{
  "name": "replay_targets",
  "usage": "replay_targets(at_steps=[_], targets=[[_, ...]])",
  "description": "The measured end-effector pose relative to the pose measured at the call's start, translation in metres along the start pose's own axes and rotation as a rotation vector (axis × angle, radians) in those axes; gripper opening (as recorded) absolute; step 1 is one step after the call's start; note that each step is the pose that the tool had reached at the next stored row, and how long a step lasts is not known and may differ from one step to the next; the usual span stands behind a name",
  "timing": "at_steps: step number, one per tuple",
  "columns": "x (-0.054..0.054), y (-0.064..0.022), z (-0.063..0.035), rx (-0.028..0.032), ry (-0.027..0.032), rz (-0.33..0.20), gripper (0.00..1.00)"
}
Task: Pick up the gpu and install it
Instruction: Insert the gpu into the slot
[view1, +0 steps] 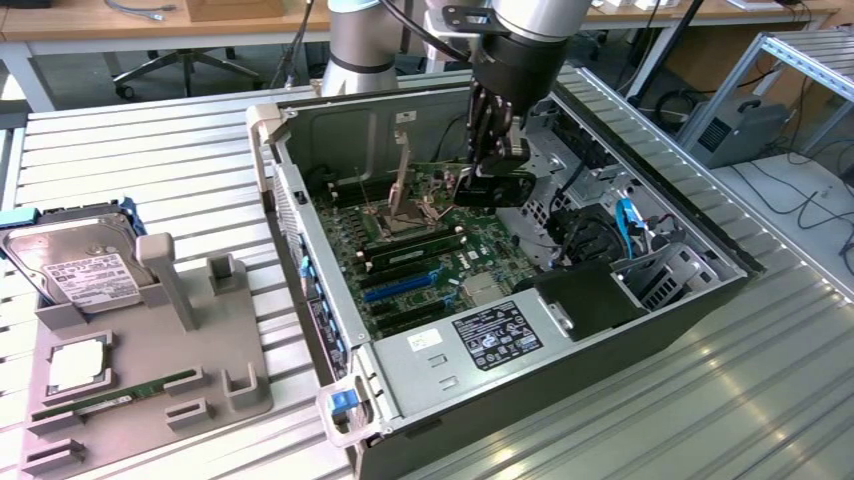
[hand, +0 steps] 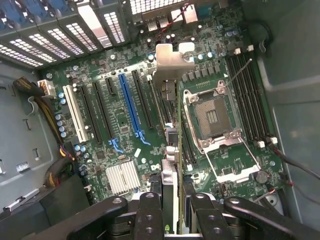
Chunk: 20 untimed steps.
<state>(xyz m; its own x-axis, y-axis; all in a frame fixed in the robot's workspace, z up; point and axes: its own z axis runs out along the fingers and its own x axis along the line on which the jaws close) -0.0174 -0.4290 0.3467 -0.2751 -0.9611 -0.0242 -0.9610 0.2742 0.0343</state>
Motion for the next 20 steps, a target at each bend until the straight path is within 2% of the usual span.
replay_targets(at_steps=[20], targets=[[0.0,0.0,0.0003,-0.0006,0.0009,-0.025,0.27]])
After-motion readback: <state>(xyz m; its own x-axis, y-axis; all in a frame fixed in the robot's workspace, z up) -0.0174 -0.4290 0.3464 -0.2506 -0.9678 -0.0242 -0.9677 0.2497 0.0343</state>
